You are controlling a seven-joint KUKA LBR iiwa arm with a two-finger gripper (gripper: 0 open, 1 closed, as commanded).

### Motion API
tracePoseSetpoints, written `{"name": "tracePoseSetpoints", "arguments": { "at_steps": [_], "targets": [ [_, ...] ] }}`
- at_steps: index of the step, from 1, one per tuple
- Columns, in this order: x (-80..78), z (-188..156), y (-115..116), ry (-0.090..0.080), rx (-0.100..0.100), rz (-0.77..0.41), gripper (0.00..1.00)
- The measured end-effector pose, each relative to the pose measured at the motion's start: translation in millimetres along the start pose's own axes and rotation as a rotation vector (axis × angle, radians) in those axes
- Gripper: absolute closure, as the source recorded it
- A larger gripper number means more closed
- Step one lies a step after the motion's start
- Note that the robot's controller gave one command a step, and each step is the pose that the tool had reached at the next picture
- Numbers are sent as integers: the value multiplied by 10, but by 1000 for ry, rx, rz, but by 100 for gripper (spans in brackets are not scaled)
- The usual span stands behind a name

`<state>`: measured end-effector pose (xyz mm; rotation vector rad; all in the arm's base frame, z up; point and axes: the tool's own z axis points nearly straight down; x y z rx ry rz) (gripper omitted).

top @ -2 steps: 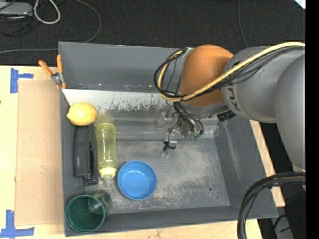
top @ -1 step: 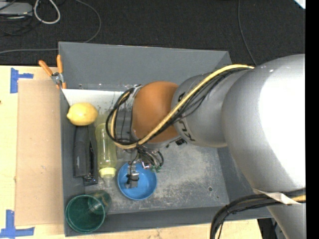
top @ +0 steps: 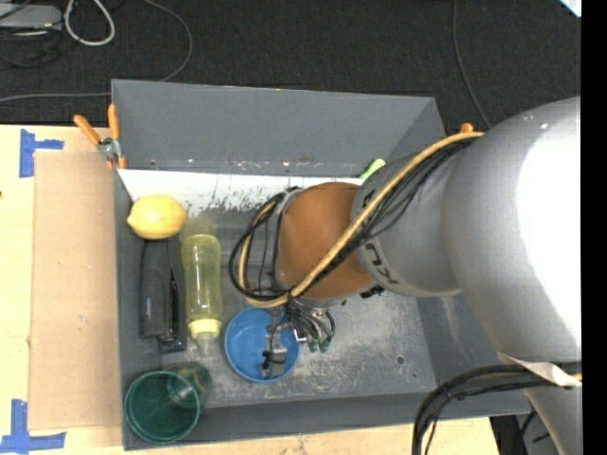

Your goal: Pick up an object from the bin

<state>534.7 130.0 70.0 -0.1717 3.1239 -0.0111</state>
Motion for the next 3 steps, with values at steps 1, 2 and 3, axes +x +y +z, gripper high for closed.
{"name": "tracePoseSetpoints", "arguments": {
  "at_steps": [1,2,3],
  "targets": [
    [-261,-12,177,12,-10,-23,100],
    [-261,-15,177,12,-10,-22,100],
    [-254,-250,173,15,-9,-21,100]
  ]
}}
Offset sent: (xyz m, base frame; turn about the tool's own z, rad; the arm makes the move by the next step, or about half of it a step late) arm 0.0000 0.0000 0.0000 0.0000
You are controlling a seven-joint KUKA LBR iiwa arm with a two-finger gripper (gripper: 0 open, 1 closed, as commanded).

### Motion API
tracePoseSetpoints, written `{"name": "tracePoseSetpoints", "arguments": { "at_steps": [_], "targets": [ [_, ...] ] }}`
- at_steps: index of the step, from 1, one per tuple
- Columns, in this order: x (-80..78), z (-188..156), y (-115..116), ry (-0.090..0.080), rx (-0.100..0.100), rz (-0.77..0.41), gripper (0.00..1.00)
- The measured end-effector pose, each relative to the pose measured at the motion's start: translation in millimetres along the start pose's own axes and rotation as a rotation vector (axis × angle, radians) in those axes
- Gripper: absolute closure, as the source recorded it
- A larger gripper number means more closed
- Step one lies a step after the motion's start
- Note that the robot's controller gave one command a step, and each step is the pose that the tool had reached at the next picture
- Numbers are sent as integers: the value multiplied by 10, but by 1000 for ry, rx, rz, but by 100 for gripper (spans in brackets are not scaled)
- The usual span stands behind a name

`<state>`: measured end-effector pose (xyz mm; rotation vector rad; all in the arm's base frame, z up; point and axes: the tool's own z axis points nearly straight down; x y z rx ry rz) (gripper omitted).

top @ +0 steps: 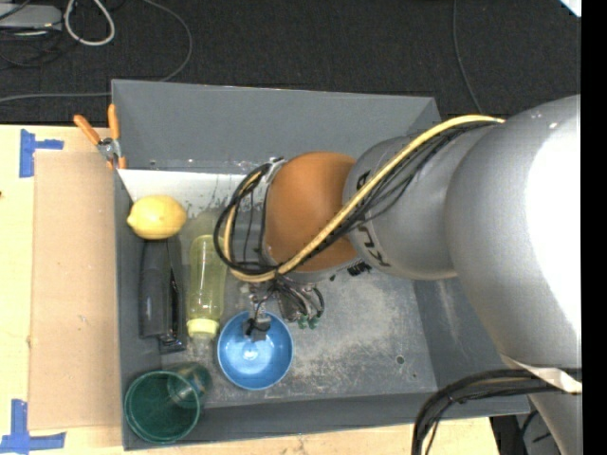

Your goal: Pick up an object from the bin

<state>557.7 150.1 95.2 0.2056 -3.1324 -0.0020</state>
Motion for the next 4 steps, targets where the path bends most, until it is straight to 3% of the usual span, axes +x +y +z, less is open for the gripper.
{"name": "tracePoseSetpoints", "arguments": {
  "at_steps": [4],
  "targets": [
    [3,-630,1,1,0,2,100]
  ]
}}
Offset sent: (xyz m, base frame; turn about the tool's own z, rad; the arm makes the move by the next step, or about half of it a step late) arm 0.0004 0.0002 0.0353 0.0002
